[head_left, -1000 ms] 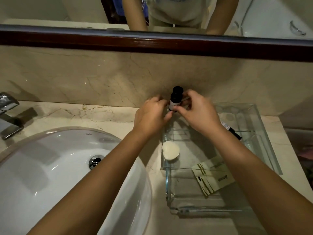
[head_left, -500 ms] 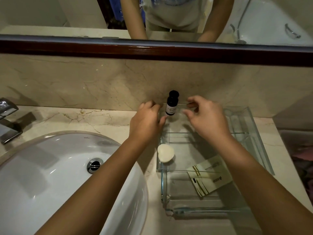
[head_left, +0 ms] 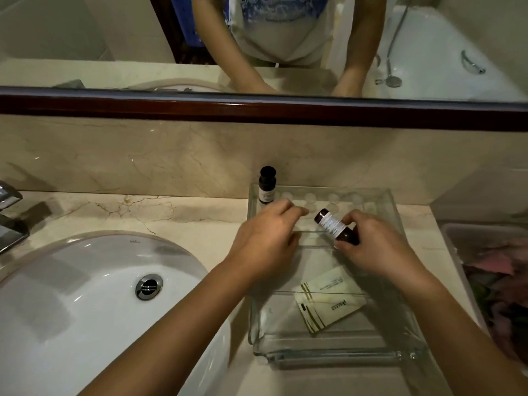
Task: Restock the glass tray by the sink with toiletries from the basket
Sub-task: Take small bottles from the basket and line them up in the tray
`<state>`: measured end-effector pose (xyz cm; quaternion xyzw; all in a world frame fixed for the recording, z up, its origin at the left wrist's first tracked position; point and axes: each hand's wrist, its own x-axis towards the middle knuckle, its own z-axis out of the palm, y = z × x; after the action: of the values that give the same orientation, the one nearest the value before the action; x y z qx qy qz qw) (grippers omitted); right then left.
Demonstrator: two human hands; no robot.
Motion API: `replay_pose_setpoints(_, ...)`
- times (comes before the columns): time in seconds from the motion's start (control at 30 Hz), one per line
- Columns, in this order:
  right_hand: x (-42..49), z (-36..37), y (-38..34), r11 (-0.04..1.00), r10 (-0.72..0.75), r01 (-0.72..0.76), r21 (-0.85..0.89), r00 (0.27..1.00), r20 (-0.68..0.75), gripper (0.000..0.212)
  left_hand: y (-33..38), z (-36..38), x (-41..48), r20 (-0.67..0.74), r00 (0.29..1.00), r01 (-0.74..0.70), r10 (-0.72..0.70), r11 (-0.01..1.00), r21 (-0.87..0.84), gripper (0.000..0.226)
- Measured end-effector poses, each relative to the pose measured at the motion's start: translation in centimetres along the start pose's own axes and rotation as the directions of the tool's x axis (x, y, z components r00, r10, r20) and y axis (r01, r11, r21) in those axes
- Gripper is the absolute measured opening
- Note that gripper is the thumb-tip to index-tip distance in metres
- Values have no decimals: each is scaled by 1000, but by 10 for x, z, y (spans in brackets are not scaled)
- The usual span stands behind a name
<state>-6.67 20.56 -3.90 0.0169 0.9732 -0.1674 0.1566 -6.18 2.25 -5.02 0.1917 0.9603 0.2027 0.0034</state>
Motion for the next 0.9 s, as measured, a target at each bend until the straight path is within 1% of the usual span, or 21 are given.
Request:
replay_pose_setpoints(0.07,1,2,-1,1000,-17,17,5,1000,-11,33,7,3,4,79,996,-54,47,995,89,54)
replay_pose_setpoints(0.13,3,-4,-3,998,-28,28,49,1000,-1,28,10,6,10,125,988,-110,92,982,153,59)
replay_pose_setpoints(0.2,5,-13,-7,994,-54,55,99,998,-9,20,11,7,16,143,987,-100,79,984,146,57)
replay_pose_setpoints(0.27,7,-22,-12,986,-82,84,144,996,-24,11,11,8,21,119,992,-59,42,988,140,46)
replay_pose_setpoints(0.33,10,-27,-20,979,-111,116,166,993,-38,24,12,11,24,82,997,-1,-8,993,115,38)
replay_pose_setpoints(0.4,16,-27,-27,978,-142,150,143,988,-61,32,14,16,24,55,996,65,-69,995,71,38)
replay_pose_setpoints(0.47,22,-24,-31,976,-157,167,143,984,-79,34,14,19,26,28,991,129,-129,992,11,37)
replay_pose_setpoints(0.57,29,-17,-32,961,-163,183,207,981,-109,32,11,21,29,12,981,192,-192,978,-77,34)
replay_pose_setpoints(0.63,31,-13,-31,939,-170,194,284,979,-109,28,8,20,31,16,980,199,-198,976,-87,31)
replay_pose_setpoints(0.7,32,-10,-27,900,-209,214,380,976,-53,24,4,19,31,29,983,182,-180,979,-86,30)
replay_pose_setpoints(0.73,33,-9,-25,887,-241,228,401,970,-17,28,2,19,31,38,986,164,-161,984,-75,31)
replay_pose_setpoints(0.8,34,-7,-21,885,-294,266,381,956,18,36,-2,19,32,54,991,125,-122,991,-46,34)
replay_pose_setpoints(0.9,39,0,-18,884,-308,287,368,951,-1,32,-7,18,31,53,993,107,-105,994,-27,33)
